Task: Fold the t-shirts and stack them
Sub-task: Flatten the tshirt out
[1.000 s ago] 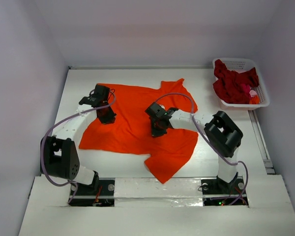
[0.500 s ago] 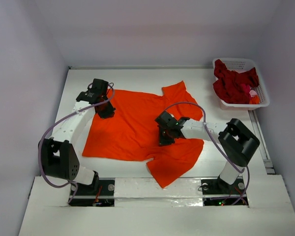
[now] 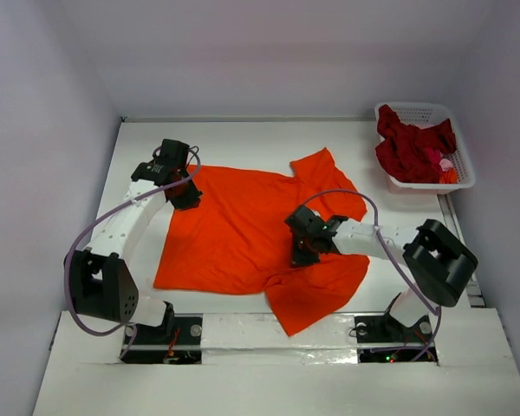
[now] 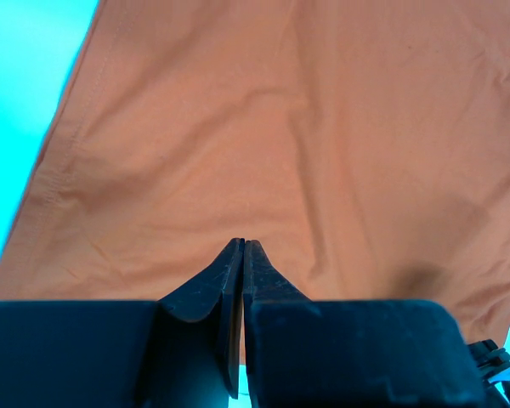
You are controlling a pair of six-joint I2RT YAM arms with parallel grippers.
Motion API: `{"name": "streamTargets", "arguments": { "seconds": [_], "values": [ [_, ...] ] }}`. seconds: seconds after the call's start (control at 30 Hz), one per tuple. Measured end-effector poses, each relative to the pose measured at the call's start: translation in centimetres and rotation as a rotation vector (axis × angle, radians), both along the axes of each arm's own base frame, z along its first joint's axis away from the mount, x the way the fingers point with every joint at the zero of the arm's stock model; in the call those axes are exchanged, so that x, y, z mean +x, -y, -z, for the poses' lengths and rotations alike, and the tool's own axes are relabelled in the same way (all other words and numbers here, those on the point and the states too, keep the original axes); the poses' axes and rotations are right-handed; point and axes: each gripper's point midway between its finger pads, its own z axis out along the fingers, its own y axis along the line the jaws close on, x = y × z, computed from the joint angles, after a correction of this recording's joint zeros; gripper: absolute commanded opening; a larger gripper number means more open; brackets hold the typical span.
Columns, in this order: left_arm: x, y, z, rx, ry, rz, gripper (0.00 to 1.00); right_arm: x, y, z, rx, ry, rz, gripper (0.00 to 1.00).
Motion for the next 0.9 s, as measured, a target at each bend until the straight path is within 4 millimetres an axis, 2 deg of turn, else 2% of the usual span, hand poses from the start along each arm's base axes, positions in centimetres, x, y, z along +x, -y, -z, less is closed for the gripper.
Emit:
{"name": "streamTargets", "arguments": {
  "seconds": [0.3, 0.37, 0.43, 0.5, 0.6, 0.63, 0.7, 0.73, 0.8, 0.83, 0.9],
  "values": [
    [-0.1, 0.0, -0.3, -0.001, 0.006, 0.002, 0.00, -1.7, 2.2, -0.1, -0.041, -0.027, 0.002, 0.00],
    [-0.1, 0.0, -0.3, -0.002, 0.005, 0.002, 0.00, -2.1, 3.1, -0.6, -0.098, -0.046, -0.005, 0.00],
    [-0.2, 0.0, -0.2, -0.001, 0.004, 0.003, 0.00, -1.8, 3.4, -2.1, -0.134, -0.038, -0.017, 0.00],
    [-0.2, 0.0, -0.2, -0.001, 0.004, 0.003, 0.00, -0.7, 2.7, -4.6, -0.137, -0.004, -0.030, 0.00],
    [-0.1, 0.0, -0.2, -0.001, 0.004, 0.004, 0.00, 2.1, 0.4, -10.1, -0.085, 0.109, -0.041, 0.01],
    [-0.1, 0.0, -0.2, 0.001, 0.004, 0.004, 0.01, 3.2, -0.4, -12.2, -0.057, 0.155, -0.042, 0.15],
    [0.1, 0.0, -0.2, 0.001, 0.006, 0.004, 0.09, 4.8, -1.6, -16.1, -0.010, 0.235, -0.047, 0.29],
    [0.3, 0.1, -0.3, 0.000, 0.011, 0.004, 0.21, 5.8, -2.1, -18.1, 0.012, 0.272, -0.043, 0.37],
    [1.1, 0.1, -0.5, -0.005, 0.024, 0.000, 0.32, 7.7, -3.1, -21.4, 0.062, 0.336, -0.043, 0.44],
    [1.7, 0.1, -0.6, -0.008, 0.032, -0.003, 0.40, 9.0, -3.2, -22.5, 0.081, 0.357, -0.030, 0.49],
    [3.2, 0.2, -1.0, -0.017, 0.060, -0.013, 0.44, 12.1, -2.1, -23.4, 0.091, 0.379, 0.015, 0.50]
  ]
}}
